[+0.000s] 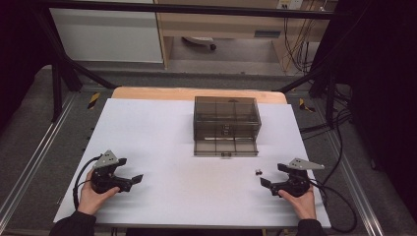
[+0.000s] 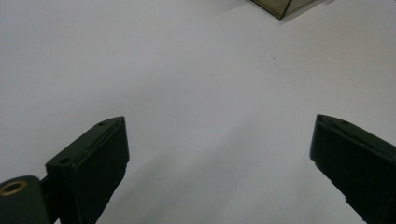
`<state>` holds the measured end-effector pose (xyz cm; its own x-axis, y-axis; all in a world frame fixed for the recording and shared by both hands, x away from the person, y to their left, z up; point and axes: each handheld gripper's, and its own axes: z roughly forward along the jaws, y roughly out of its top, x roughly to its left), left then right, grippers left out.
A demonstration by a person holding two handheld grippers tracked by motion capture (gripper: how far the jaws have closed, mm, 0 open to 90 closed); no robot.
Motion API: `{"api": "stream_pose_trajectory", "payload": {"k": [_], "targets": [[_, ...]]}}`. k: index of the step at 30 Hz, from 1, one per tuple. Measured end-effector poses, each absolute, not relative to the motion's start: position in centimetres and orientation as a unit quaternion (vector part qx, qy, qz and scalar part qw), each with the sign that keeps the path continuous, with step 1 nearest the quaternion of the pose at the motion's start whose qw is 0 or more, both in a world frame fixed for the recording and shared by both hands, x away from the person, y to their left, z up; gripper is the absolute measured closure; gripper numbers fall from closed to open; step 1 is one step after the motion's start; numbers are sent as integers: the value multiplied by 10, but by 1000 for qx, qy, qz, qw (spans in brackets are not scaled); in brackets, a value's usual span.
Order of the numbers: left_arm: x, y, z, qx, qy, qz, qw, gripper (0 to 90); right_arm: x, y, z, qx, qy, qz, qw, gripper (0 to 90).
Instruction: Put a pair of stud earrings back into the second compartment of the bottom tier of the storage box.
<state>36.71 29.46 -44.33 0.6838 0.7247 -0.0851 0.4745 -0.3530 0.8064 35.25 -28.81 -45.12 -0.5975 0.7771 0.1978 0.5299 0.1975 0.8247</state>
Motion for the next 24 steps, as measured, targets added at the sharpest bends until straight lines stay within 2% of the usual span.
{"api": "stream_pose_trajectory", "payload": {"k": [15, 23, 24], "targets": [[367, 295, -444, 808, 373, 142, 434, 49, 355, -286, -449, 435, 763, 458, 138, 11], [367, 295, -445, 809, 373, 142, 431, 50, 362, -281, -446, 446, 766, 440, 142, 66], [367, 295, -445, 809, 373, 142, 432, 50, 364, -280, -446, 446, 769, 434, 147, 95]]}}
